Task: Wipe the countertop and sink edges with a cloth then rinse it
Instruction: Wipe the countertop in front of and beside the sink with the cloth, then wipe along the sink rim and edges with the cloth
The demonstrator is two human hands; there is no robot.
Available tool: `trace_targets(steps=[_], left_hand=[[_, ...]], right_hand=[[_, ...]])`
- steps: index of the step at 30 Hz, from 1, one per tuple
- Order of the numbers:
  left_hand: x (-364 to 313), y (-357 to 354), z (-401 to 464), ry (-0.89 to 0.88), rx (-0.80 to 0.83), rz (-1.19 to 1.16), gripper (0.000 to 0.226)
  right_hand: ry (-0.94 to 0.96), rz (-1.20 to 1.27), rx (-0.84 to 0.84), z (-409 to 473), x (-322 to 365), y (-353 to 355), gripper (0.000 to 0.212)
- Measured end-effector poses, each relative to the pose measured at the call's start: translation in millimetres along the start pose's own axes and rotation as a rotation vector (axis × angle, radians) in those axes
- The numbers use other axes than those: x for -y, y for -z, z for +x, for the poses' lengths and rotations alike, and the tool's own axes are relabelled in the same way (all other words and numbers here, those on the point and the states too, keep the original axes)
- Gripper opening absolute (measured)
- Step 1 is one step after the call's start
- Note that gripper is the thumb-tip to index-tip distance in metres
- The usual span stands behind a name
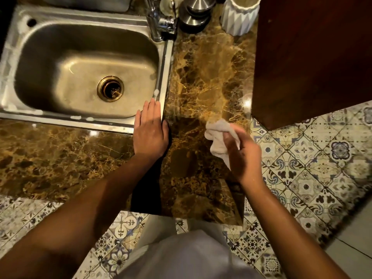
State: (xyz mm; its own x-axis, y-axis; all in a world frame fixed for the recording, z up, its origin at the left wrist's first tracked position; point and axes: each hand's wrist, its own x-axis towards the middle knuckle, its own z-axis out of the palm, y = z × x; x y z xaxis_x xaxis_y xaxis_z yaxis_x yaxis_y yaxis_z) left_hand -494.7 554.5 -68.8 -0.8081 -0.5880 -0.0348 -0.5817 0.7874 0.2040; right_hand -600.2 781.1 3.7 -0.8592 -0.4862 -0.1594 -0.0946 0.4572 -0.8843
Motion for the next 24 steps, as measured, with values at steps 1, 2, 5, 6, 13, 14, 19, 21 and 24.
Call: trace_targets(steps=[1,2,5,6,13,14,19,21,24], left_hand=[[0.2,2.2,1.1,0.016,0.022,-0.004,0.06],[0.5,6.0,2.0,0.026,0.048,-0.019,0.061],[2.7,21.4,1.5,-0.014,0.106,-0.123,0.063],[-0.6,31.7,-1.1,-0.011,0.119,-0.166,0.06],[-75.9,134.6,-17.7,0.28,0.482,-1.163,0.048],[-86.2,146.5,-23.8,0.2,0.532,-1.159,0.043],[-127.7,194.6,-45.5,0.095,0.537,-1.409,0.05],[-136.8,206.7,-47.5,0.133,0.523,-1.498,0.067],[-143.3,222.3,-53.4,0.141,0.49,-1.585,0.064]], right_hand=[[-0.031,0.092,-0.001,-3.7,5.6,3.3,0.021],[-0.052,0.159,-0.014,-6.3,11.5,6.8,0.021],[-0.07,0.237,-0.023,-12.6,24.8,20.8,0.02],[-0.076,0.234,-0.009,-13.2,27.7,24.9,0.018],[0.06,0.109,-0.032,4.3,66.7,59.5,0.027],[0.09,0.122,-0.034,5.8,75.4,61.8,0.029],[0.257,0.135,-0.048,-0.6,124.8,64.7,0.028],[0.317,0.074,-0.052,-5.2,136.7,62.4,0.028],[0.383,0.001,-0.061,-13.5,147.5,62.3,0.032]])
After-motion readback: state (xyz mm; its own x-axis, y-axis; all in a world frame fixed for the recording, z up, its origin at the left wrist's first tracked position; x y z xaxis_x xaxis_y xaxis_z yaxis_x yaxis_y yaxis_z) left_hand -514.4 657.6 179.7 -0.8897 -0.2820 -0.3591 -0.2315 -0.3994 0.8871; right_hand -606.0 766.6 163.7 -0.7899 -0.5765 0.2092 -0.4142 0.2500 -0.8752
